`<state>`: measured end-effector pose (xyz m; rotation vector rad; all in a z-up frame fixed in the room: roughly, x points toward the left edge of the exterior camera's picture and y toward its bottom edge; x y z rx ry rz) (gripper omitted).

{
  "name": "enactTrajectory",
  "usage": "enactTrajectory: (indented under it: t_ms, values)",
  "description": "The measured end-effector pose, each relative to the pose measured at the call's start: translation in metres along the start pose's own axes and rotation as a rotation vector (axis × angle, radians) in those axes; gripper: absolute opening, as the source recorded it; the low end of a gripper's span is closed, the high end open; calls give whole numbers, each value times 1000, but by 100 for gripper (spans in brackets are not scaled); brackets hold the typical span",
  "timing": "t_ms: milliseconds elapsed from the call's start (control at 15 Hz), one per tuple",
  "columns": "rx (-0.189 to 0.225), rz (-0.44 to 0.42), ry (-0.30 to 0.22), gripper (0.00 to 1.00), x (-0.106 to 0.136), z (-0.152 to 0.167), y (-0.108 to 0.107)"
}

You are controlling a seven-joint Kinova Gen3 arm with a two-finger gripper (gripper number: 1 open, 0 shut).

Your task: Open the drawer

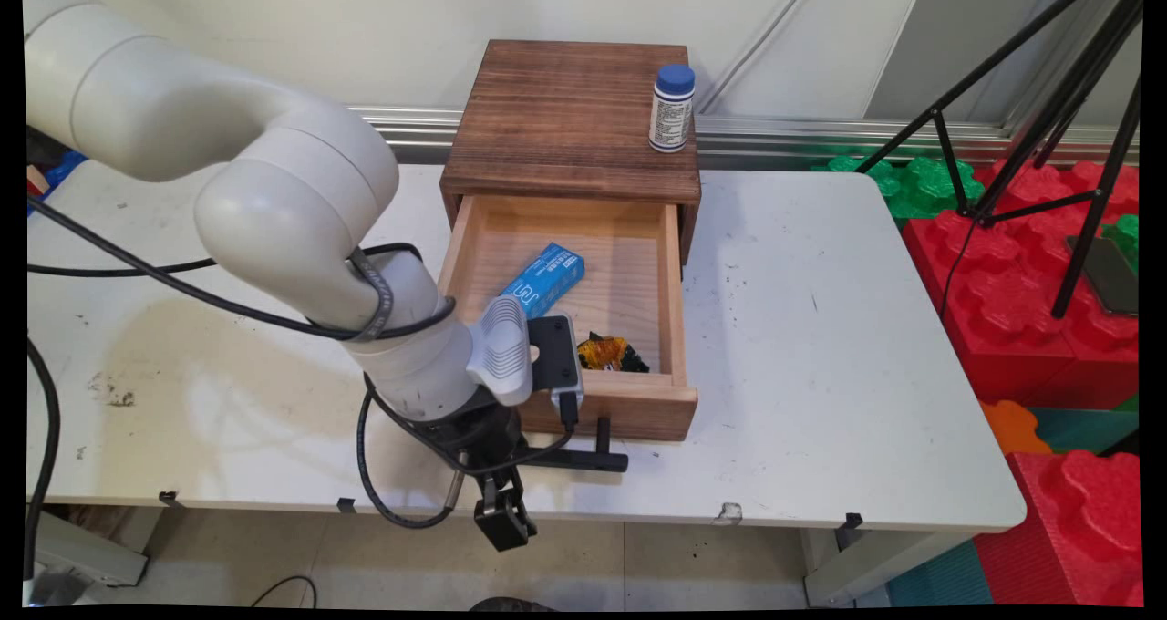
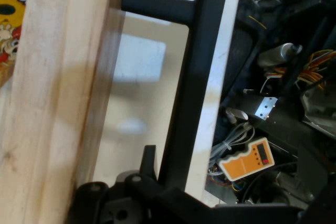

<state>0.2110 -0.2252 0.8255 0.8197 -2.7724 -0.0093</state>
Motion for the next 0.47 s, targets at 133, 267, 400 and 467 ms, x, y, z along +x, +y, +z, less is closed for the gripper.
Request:
enactTrajectory:
  t_ms: [133,267,400,467]
  values:
    - [-4,2,0,100,0,-1,3]
    - [-7,3,1,100,-1,-3,7]
    - [-8,5,3,100,-1,-4,9]
    - [-7,5,4,100,-1,-5,9]
